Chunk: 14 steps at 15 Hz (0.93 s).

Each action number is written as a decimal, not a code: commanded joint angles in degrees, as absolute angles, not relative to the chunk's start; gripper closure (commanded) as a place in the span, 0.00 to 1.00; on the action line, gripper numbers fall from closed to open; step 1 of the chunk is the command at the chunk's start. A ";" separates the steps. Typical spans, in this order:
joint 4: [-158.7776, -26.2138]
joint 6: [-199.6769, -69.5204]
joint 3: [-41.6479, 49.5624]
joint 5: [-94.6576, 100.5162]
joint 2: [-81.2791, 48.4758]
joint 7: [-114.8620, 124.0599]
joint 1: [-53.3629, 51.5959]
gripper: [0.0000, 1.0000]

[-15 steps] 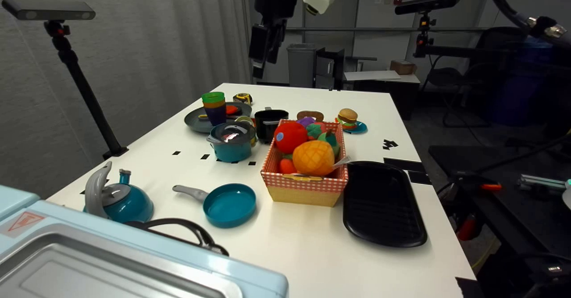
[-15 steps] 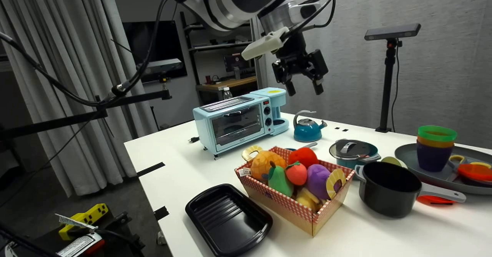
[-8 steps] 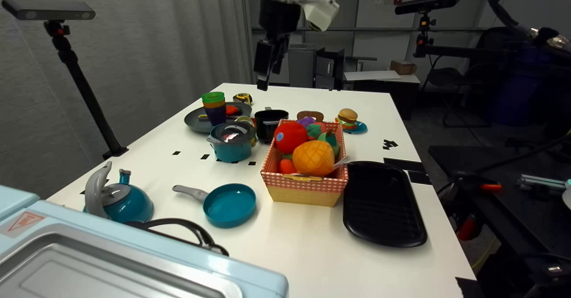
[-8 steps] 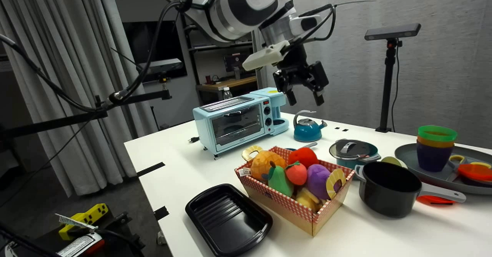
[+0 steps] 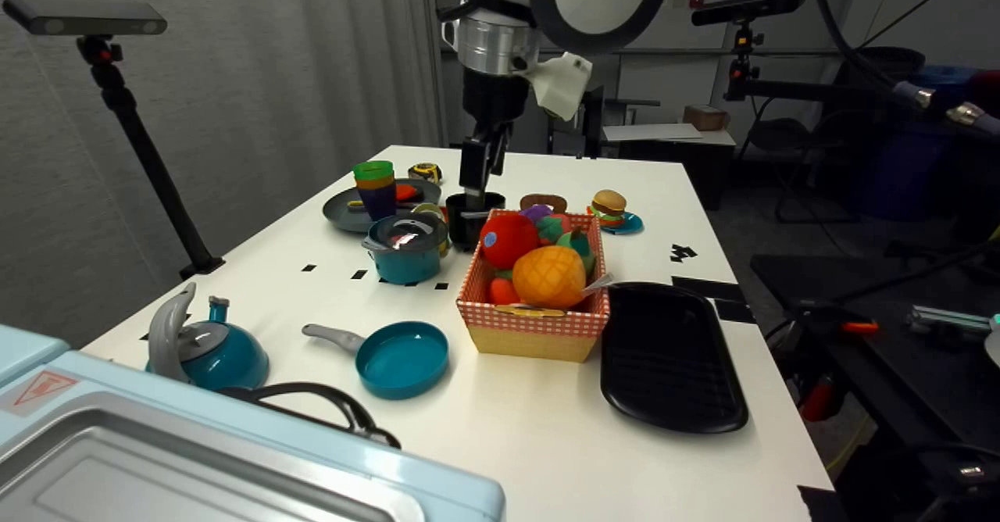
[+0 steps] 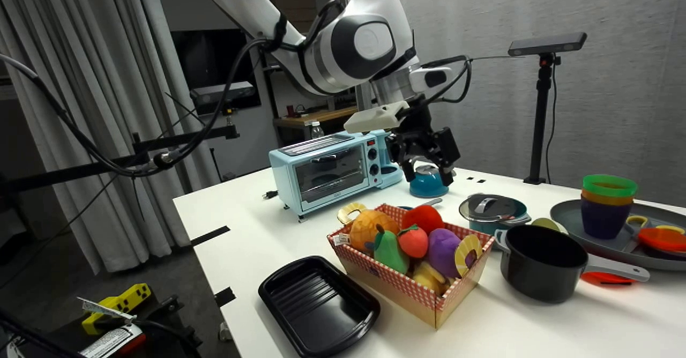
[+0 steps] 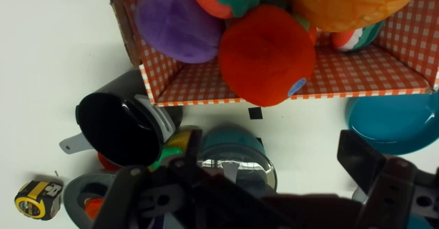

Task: Move the black lid from the blue pot to the blue pan

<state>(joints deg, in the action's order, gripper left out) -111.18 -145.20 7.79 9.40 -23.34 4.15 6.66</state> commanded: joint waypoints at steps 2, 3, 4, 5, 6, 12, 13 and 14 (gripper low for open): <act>-108.79 -151.81 9.30 9.85 -26.66 7.64 5.23 0.00; -108.69 -152.77 9.44 9.61 -26.99 8.18 5.08 0.00; -108.62 -153.77 9.76 9.67 -27.29 8.79 4.82 0.00; -108.54 -154.59 10.20 9.92 -27.57 9.50 4.47 0.00; -104.53 -152.49 10.69 10.01 -30.69 11.39 3.42 0.00; -98.81 -153.55 11.63 10.27 -37.68 8.98 3.96 0.00; -101.78 -152.96 10.81 8.83 -35.12 9.07 4.29 0.00; -101.04 -152.96 10.95 8.94 -36.11 9.01 4.29 0.00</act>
